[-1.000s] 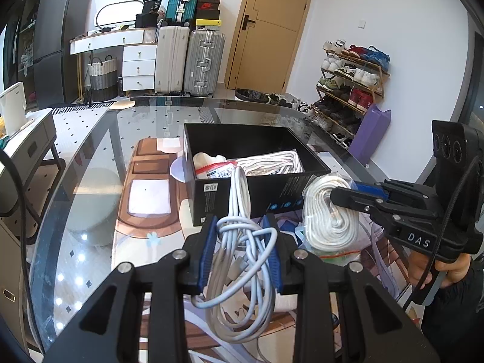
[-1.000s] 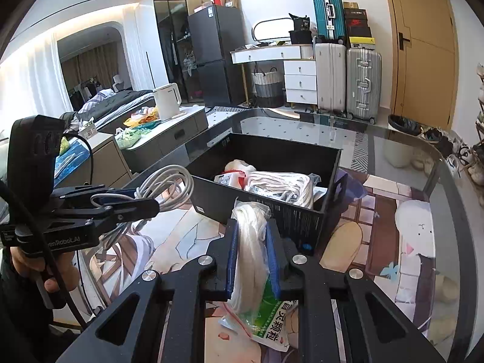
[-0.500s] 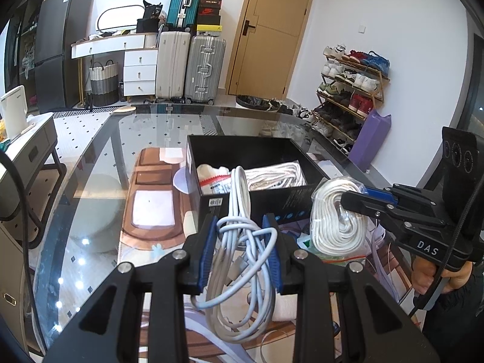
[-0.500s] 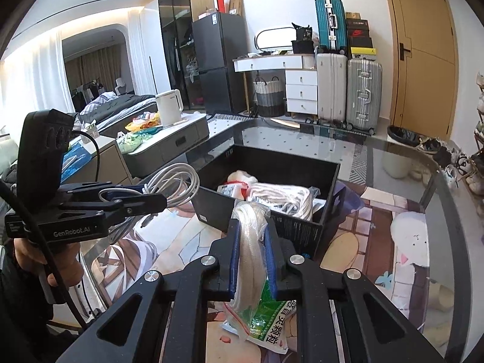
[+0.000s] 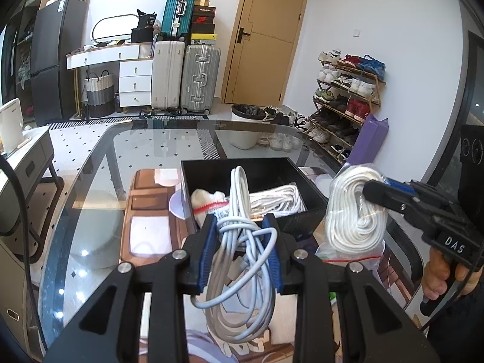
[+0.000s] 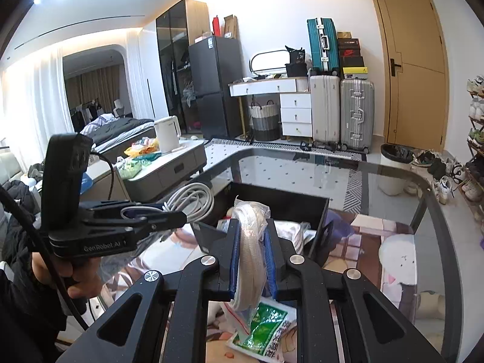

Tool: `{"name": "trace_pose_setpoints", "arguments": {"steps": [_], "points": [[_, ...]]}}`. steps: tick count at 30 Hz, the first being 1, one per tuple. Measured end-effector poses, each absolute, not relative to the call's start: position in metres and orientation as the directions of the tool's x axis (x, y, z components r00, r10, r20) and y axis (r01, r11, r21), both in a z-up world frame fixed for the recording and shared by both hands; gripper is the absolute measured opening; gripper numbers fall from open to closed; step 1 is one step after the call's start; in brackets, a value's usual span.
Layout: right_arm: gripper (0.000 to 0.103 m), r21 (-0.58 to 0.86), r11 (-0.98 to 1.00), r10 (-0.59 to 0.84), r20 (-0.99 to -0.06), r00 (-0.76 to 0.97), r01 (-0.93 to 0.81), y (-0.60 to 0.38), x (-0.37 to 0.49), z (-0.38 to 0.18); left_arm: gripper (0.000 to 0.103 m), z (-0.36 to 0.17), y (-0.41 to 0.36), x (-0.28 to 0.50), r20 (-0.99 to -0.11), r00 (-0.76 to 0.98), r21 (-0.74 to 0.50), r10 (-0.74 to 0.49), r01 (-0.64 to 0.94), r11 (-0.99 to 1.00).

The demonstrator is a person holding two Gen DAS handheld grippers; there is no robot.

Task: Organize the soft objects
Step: 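Lift the cable bundle and rope coil and lower both into the black box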

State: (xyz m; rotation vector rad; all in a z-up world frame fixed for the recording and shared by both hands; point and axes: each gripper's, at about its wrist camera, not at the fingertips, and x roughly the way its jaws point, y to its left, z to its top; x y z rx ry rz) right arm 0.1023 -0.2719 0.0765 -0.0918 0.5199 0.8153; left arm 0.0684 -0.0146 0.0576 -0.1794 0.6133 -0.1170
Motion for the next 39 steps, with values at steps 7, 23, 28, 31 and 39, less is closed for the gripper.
{"name": "trace_pose_setpoints", "arguments": {"steps": [7,23,28,31,39], "points": [[0.015,0.129,0.706,0.667,-0.451,0.592,-0.697,-0.269,0.112,0.091,0.030,0.063,-0.013,0.084,-0.553,0.819,-0.191,-0.154,0.055,0.980],[0.015,0.146,0.742,0.642,-0.436,0.631,-0.654,-0.248,0.153,0.101,0.030,0.067,-0.010,0.120,-0.543,0.826,-0.187,-0.154,0.060,0.981],[0.015,0.158,0.749,0.637,-0.438,0.634,-0.644,-0.245,0.169,0.097,0.030,0.063,-0.011,0.131,-0.554,0.819,-0.180,-0.149,0.057,0.982],[0.015,0.161,0.754,0.632,-0.442,0.636,-0.637,-0.243,0.176,0.095,0.030,0.058,-0.013,0.138,-0.565,0.812,-0.178,-0.148,0.055,0.983],[0.015,0.172,0.765,0.621,-0.454,0.640,-0.620,-0.235,0.198,0.088,0.030,0.052,-0.016,0.154,-0.579,0.803,-0.172,-0.143,0.051,0.984]]}}
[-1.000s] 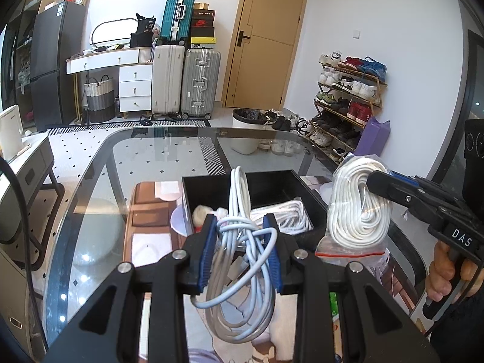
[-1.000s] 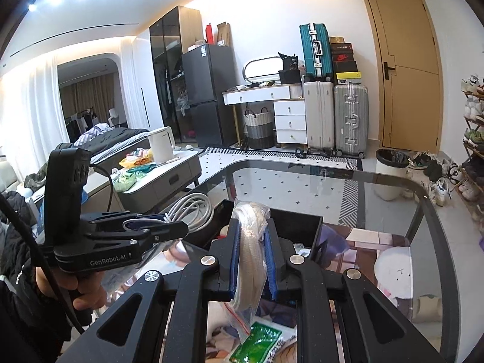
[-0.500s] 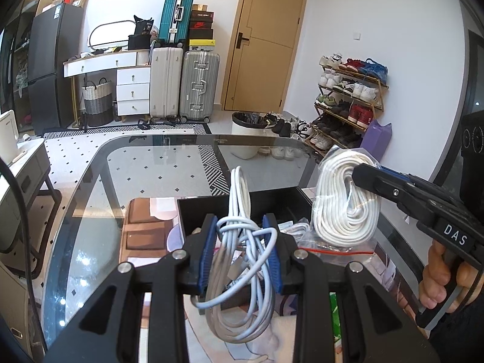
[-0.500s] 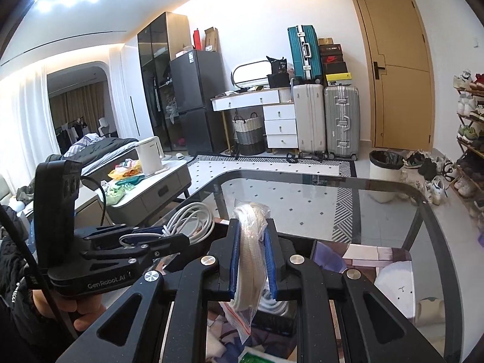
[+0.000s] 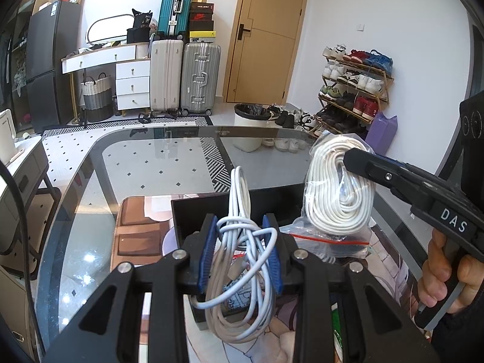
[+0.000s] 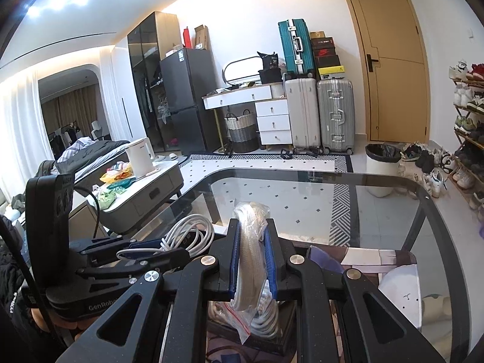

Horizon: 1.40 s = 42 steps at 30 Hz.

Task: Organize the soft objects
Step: 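Lift the cable bundle and rope coil and lower both into the black box, then open both tools to release the cable and rope, then withdraw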

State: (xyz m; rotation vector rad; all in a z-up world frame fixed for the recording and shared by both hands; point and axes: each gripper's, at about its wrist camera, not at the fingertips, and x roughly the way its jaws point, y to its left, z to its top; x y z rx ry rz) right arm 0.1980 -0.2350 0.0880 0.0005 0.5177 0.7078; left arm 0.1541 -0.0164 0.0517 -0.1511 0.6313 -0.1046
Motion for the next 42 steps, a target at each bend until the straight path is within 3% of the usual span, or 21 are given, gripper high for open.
{"name": "trace_pose_setpoints", "arguments": {"steps": [13,27,29,31,33,38,39,40,42], "points": [[0.015,0.240,0.784,0.598,-0.537,0.595,-0.572,-0.214,0.232,0.051,0.030,0.040,-0.026,0.164,-0.591,0.795,-0.141,-0.138,0.067,0.988],[0.017,0.168,0.803,0.538,-0.617,0.574,-0.572,-0.202,0.234,0.021,0.031,0.033,-0.030,0.167,-0.612,0.777,-0.141,-0.146,0.075,0.987],[0.023,0.160,0.797,0.538,-0.626,0.565,-0.582,-0.204,0.232,0.021,0.035,0.034,-0.030,0.167,-0.620,0.770,-0.149,-0.147,0.068,0.986],[0.031,0.159,0.788,0.550,-0.617,0.563,-0.594,-0.209,0.227,0.025,0.048,0.036,-0.030,0.166,-0.625,0.767,-0.150,-0.147,0.067,0.986],[0.036,0.153,0.788,0.550,-0.611,0.569,-0.597,-0.214,0.223,0.028,0.051,0.037,-0.031,0.162,-0.621,0.770,-0.147,-0.148,0.071,0.987],[0.068,0.098,0.806,0.512,-0.611,0.604,-0.584,-0.235,0.213,0.034,0.067,0.043,-0.031,0.151,-0.618,0.773,-0.141,-0.146,0.074,0.987],[0.074,0.091,0.809,0.506,-0.610,0.610,-0.581,-0.240,0.210,0.035,0.076,0.043,-0.031,0.149,-0.618,0.774,-0.138,-0.141,0.070,0.988],[0.085,0.091,0.810,0.505,-0.610,0.611,-0.579,-0.245,0.207,0.035,0.085,0.044,-0.031,0.146,-0.616,0.776,-0.137,-0.137,0.065,0.988],[0.093,0.096,0.810,0.508,-0.606,0.612,-0.578,-0.254,0.200,0.035,0.091,0.047,-0.029,0.137,-0.603,0.786,-0.143,-0.138,0.063,0.988]]}}
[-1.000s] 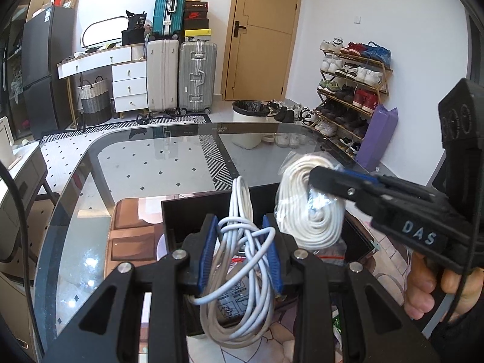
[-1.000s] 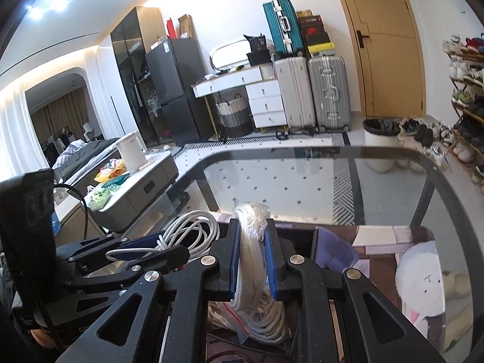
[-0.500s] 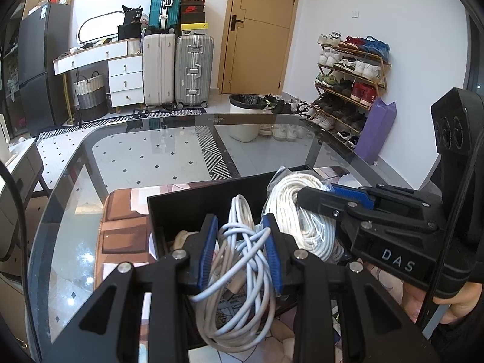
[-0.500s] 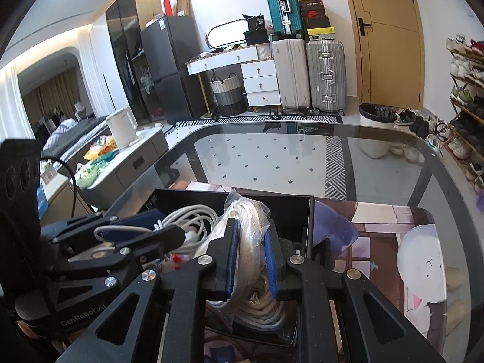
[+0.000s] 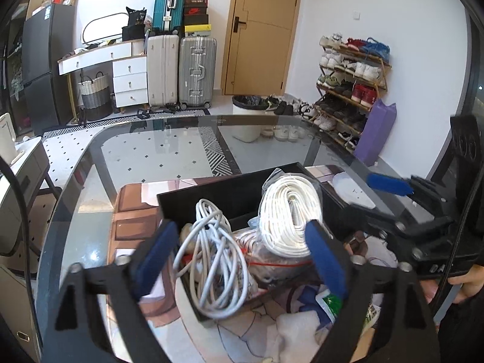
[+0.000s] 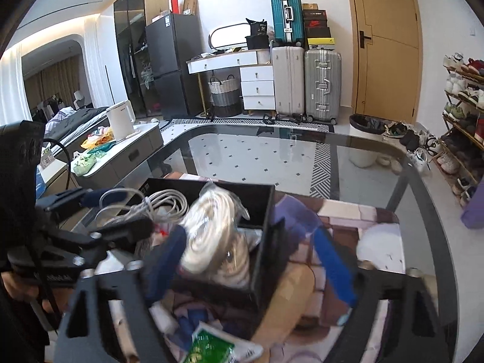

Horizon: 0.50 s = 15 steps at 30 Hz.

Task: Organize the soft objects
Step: 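Open both tools to release the cable and rope, then withdraw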

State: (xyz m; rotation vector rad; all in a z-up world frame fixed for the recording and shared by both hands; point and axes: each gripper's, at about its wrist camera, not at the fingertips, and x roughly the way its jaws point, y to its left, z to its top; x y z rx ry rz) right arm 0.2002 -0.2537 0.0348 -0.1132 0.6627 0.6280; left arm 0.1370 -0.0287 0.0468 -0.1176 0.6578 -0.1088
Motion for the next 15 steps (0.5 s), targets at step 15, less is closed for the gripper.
{"name": "trace_pose_setpoints", "arguments": {"steps": [15], "points": [[0.102,0.123,0.813,0.505,-0.636,0.584,-0.569,-0.287,0.149,0.016,0.103,0.045,-0.032,0.087,-0.596,0.798,-0.115,-0.089,0.025,0.993]]}}
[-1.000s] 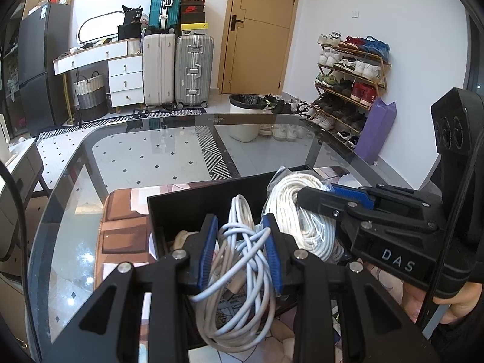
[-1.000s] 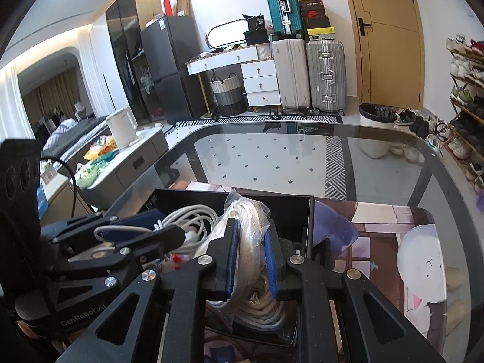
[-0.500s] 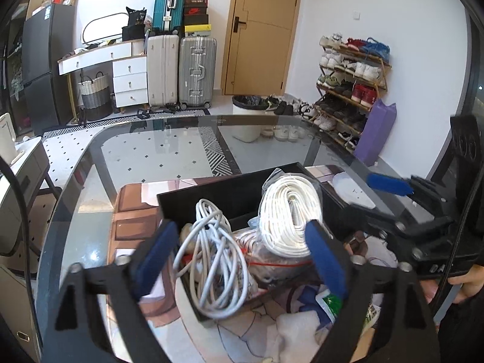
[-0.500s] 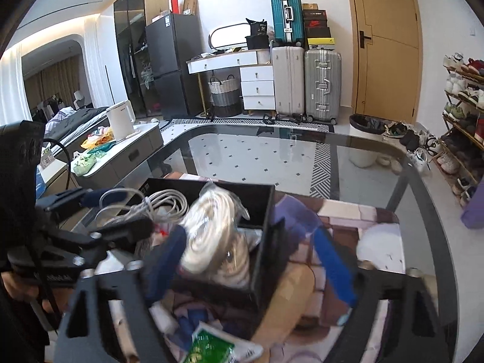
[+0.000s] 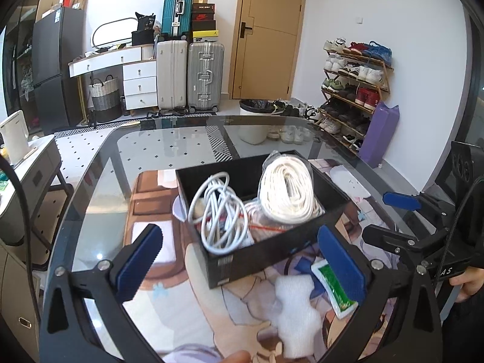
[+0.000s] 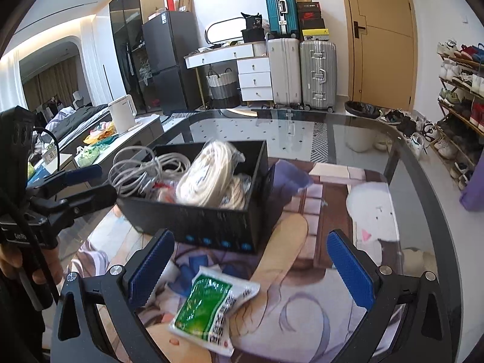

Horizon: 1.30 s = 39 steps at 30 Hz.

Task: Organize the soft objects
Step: 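Open both tools to release the cable and rope, then withdraw, then grasp the white foam piece with the left tool while the right tool grasps the green packet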

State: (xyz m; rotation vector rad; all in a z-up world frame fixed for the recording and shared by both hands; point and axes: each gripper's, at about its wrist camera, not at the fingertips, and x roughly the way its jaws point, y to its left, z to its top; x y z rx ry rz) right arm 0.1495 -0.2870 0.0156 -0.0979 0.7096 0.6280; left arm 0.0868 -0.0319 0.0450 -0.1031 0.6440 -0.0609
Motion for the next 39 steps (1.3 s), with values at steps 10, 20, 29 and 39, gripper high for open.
{"name": "trace_pose_setpoints", "arguments": {"steps": [10,20,29,39], "points": [[0.102,0.086,0.772,0.516,-0.662,0.543,-0.630,-0.281,0.137,0.011,0.103,0.034,-0.041,0.070,-0.615,0.785,-0.098,-0.065,0.006,0.995],[0.102,0.073,0.758,0.485,-0.728,0.485,-0.648,-0.276,0.138,-0.008,0.103,0.009,-0.056,0.065,-0.646,0.761,-0.073,-0.060,0.017,0.997],[0.102,0.054,0.736,0.460,-0.771,0.441,-0.675,-0.265,0.136,-0.026,0.103,-0.002,-0.060,0.063,-0.655,0.751,-0.082,-0.086,0.043,0.996],[0.102,0.035,0.747,0.408,-0.812,0.417,-0.664,-0.253,0.139,-0.045,0.103,-0.011,-0.060,0.064,-0.679,0.730,-0.077,-0.080,0.037,0.996]]}}
